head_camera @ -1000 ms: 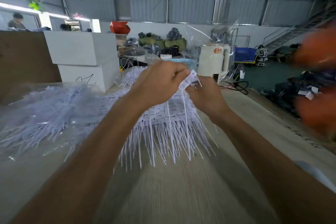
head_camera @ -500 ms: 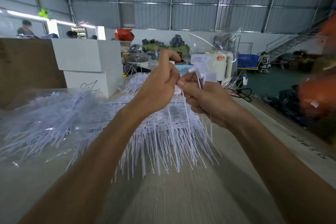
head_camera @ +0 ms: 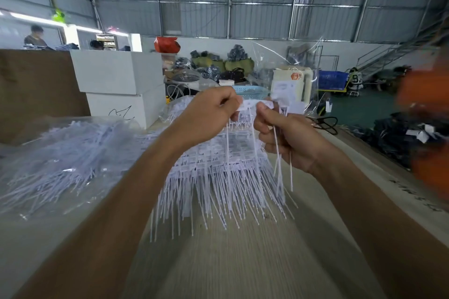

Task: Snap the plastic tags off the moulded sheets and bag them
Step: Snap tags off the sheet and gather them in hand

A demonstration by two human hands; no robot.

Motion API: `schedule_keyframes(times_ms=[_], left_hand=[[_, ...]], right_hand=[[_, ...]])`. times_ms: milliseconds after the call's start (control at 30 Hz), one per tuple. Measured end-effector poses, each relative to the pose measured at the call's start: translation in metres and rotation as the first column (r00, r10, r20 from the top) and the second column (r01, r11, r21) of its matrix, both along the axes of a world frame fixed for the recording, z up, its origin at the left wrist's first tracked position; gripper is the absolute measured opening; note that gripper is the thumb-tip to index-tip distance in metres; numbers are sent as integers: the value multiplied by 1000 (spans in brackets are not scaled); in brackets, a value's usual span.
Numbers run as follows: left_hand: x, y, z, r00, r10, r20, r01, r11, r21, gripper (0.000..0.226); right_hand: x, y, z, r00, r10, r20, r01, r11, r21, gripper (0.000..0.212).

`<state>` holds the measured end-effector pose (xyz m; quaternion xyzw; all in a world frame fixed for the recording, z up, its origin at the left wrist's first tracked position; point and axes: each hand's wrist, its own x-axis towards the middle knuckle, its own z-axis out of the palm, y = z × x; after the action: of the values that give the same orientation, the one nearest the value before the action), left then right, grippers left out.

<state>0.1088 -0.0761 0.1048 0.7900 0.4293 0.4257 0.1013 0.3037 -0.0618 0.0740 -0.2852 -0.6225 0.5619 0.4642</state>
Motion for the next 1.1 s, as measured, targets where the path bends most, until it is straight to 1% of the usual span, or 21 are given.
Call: schedule_keyframes(times_ms=[100,167,233,267,300,367,400,433,467,533,600,633,700,733,767,800,833,900,933,1000,1100], left_hand=[[7,-2,0,982,-36,187,47,997,-56,43],[8,0,3,951,-27,307,65,991,-115,43],[4,1,8,914,-33,403,130,968,-216,38],[1,1,10,884,-63,463,210,939,-273,36],[-1,0,11,849,-97,519,306,892,-333,39],[-3,-2,12,788,-145,598,478,756,-447,45],[-2,-4,12,767,-158,622,531,701,-476,42],[-1,-5,12,758,-166,631,553,677,-486,40],[0,-5,12,763,-172,623,554,672,-491,40],[1,-6,14,798,-188,573,519,698,-493,45],[0,-6,14,815,-185,549,496,713,-496,48],[-1,-6,14,814,-177,553,496,706,-505,49],[-3,-6,14,811,-172,560,509,679,-529,48],[-3,-7,15,812,-183,555,518,665,-538,47],[-3,-7,16,812,-200,549,527,656,-541,46],[-4,-9,17,810,-217,545,536,649,-540,46],[-5,-10,19,812,-227,537,536,653,-535,47],[-9,-12,21,857,-203,473,451,738,-501,49],[-12,-12,21,892,-164,422,369,803,-468,47],[-16,-12,20,945,-90,313,216,893,-396,41],[-14,-12,17,982,-77,173,134,927,-350,30]], right_hand=[[-2,-3,6,999,-38,18,36,996,77,37],[-5,-6,10,992,-107,64,92,975,204,36],[-9,-10,14,978,-196,74,156,917,368,26],[-11,-11,16,962,-260,89,189,862,470,23],[-11,-12,18,929,-351,115,221,777,590,22],[-6,-10,21,800,-575,168,202,523,828,18],[-4,-9,21,739,-655,157,176,413,894,20],[-1,-8,21,709,-692,135,176,360,916,22],[1,-8,21,723,-682,114,204,368,907,19],[-1,-8,21,797,-593,110,217,452,865,15],[-1,-6,22,826,-552,111,197,468,862,19],[0,-4,24,808,-578,116,191,443,876,16],[4,-2,26,710,-690,141,189,380,905,13],[5,0,25,669,-727,153,204,378,903,15],[6,2,22,656,-738,158,254,414,874,22],[8,4,19,688,-712,140,351,496,794,27],[11,5,17,740,-667,84,460,593,661,29],[24,9,18,785,-616,-67,589,708,389,32],[31,10,18,788,-606,-111,607,733,308,36],[38,13,17,802,-579,-148,596,761,257,41],[31,16,13,867,-470,-167,498,836,231,41]])
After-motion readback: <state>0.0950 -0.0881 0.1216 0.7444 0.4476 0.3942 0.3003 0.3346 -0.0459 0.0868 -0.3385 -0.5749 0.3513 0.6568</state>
